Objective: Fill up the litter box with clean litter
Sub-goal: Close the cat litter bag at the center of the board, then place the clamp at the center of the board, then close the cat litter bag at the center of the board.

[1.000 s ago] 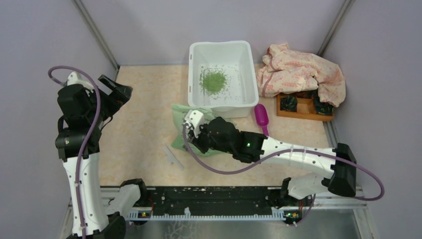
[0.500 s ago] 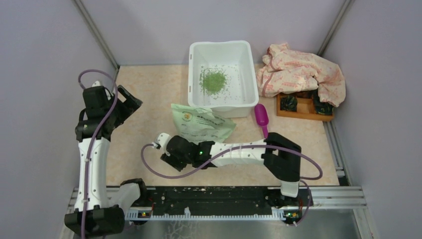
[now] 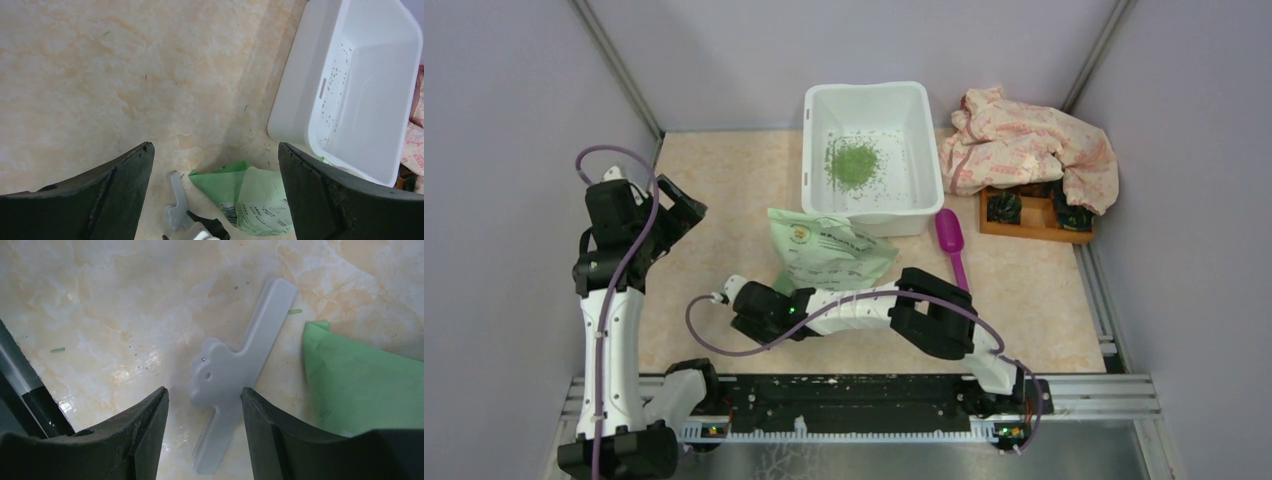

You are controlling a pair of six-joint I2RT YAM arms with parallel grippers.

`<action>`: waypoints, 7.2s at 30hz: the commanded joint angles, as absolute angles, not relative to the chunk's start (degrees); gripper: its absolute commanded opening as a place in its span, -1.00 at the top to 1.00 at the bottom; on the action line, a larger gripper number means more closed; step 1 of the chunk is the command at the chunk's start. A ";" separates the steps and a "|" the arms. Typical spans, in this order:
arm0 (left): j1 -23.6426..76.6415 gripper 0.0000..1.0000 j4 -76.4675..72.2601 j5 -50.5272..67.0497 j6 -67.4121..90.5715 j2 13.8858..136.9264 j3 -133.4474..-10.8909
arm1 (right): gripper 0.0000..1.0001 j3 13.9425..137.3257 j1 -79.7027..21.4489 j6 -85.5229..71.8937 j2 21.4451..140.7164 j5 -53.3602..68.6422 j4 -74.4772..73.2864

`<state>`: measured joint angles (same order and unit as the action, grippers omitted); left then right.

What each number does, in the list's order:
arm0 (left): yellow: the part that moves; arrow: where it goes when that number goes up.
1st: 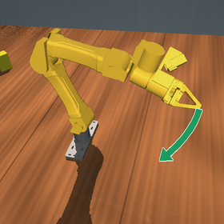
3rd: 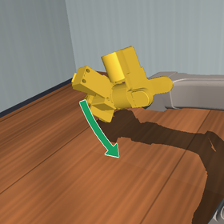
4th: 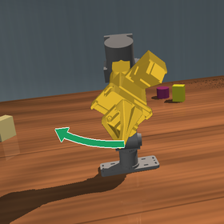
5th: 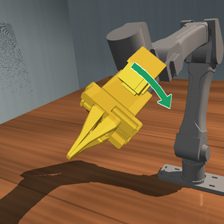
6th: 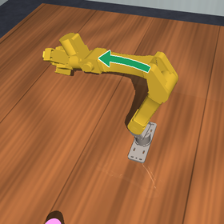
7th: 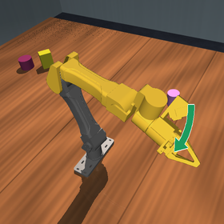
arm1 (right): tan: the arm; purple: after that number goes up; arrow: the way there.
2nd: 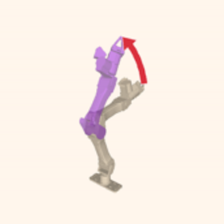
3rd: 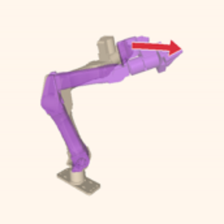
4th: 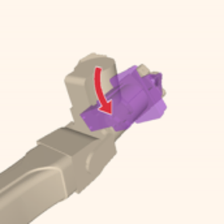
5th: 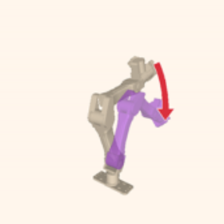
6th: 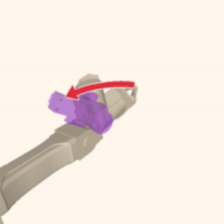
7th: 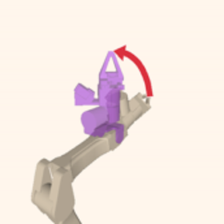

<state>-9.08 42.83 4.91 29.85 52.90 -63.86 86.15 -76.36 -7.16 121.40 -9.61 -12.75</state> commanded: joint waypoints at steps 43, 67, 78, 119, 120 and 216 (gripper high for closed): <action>-9.64 -0.97 36.35 10.86 30.02 53.44 -61.44 | 1.00 55.50 -75.74 -19.29 72.93 -21.19 -28.17; -9.50 -0.97 21.69 31.48 28.16 52.75 -52.36 | 0.96 41.92 -41.47 -23.65 60.01 -19.34 -25.54; -9.51 -0.97 29.07 39.98 30.47 60.69 -61.06 | -0.19 50.20 -39.90 -13.90 58.35 -16.10 -26.15; -7.14 -0.97 21.50 40.97 39.56 58.01 -53.10 | -0.34 61.43 -39.90 -26.03 51.21 -0.20 -36.82; -6.76 -0.97 21.36 40.28 39.23 58.04 -53.26 | -0.34 60.63 -39.86 -26.39 50.80 1.49 -35.60; 11.25 -0.97 51.20 14.37 44.63 76.04 -84.64 | -0.47 62.31 -41.04 12.16 67.24 10.68 -18.82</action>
